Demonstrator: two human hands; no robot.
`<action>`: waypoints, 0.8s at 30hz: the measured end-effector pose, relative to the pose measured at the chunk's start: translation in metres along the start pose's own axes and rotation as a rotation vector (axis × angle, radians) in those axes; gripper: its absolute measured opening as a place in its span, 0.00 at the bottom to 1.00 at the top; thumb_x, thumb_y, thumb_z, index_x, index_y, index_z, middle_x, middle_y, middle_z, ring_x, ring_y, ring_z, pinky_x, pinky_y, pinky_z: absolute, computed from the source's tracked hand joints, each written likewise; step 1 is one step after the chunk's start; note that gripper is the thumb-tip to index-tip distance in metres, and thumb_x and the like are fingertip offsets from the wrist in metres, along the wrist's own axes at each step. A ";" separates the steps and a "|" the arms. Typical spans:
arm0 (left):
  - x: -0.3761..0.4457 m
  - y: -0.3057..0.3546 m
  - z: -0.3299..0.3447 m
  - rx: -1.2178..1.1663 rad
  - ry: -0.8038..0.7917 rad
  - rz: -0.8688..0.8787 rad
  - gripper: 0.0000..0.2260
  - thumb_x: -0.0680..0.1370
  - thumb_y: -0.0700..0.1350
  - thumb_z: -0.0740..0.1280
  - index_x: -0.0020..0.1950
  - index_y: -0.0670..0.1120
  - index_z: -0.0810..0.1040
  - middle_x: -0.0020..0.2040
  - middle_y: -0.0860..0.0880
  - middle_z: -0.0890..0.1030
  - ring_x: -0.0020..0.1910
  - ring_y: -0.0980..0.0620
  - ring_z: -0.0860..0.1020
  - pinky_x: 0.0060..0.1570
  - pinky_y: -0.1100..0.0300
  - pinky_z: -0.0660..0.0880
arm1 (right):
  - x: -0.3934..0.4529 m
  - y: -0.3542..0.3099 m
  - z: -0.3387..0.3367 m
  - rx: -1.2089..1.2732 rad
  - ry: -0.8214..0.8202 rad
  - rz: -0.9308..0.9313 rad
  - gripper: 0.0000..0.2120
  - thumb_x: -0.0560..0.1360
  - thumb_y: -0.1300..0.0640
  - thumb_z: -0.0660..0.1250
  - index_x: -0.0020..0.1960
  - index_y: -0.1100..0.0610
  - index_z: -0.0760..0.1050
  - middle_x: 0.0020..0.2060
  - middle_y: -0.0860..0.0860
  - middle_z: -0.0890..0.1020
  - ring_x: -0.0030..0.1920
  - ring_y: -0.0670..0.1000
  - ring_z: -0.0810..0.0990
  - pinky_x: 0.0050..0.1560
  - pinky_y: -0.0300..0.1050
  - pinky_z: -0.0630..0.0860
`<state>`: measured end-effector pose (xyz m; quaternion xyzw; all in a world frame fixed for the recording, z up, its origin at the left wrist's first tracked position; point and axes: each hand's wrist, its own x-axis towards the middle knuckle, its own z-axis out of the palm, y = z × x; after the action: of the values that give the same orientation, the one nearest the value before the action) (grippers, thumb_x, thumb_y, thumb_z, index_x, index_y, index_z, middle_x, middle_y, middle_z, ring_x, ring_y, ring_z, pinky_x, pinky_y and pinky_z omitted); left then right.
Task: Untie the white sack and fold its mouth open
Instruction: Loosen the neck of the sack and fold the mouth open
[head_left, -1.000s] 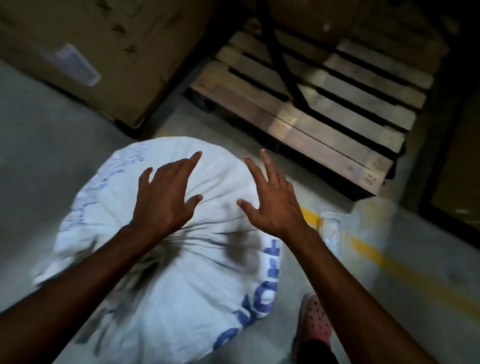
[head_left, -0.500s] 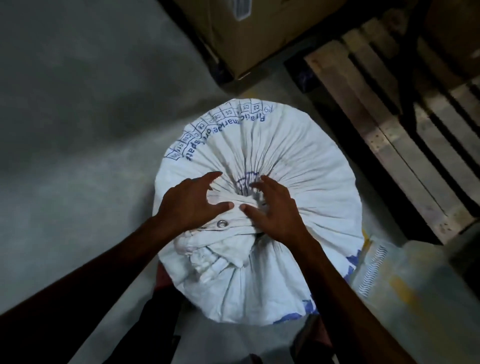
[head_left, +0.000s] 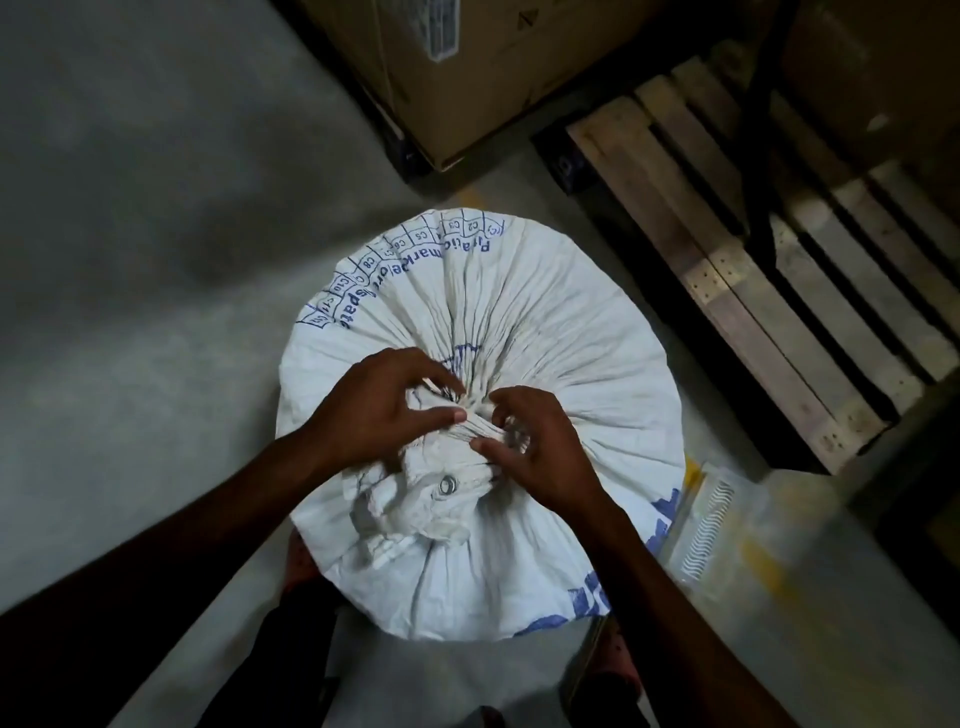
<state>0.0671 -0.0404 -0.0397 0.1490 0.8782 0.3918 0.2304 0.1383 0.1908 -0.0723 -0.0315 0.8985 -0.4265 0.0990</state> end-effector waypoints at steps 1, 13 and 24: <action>-0.002 0.002 0.001 0.048 -0.060 0.053 0.18 0.70 0.68 0.72 0.52 0.59 0.86 0.49 0.61 0.85 0.51 0.61 0.81 0.55 0.53 0.78 | -0.005 0.003 -0.001 0.018 -0.012 0.005 0.18 0.71 0.50 0.79 0.53 0.60 0.80 0.46 0.49 0.83 0.52 0.49 0.77 0.57 0.53 0.74; -0.022 0.025 0.034 0.005 -0.122 -0.114 0.21 0.74 0.68 0.66 0.33 0.55 0.85 0.29 0.52 0.84 0.31 0.56 0.83 0.39 0.53 0.79 | 0.005 0.017 -0.020 -0.200 -0.243 0.052 0.26 0.70 0.28 0.67 0.43 0.52 0.80 0.46 0.45 0.82 0.48 0.50 0.81 0.50 0.55 0.79; -0.026 -0.010 0.022 -0.038 0.008 -0.120 0.17 0.67 0.68 0.72 0.49 0.60 0.86 0.49 0.60 0.85 0.48 0.63 0.83 0.53 0.51 0.82 | -0.031 0.027 -0.004 -0.678 -0.365 -0.116 0.44 0.60 0.33 0.76 0.71 0.48 0.68 0.72 0.52 0.71 0.65 0.60 0.75 0.56 0.58 0.73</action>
<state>0.1001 -0.0449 -0.0531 0.0901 0.8788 0.3947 0.2527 0.1685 0.2156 -0.0858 -0.1886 0.9528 -0.0977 0.2169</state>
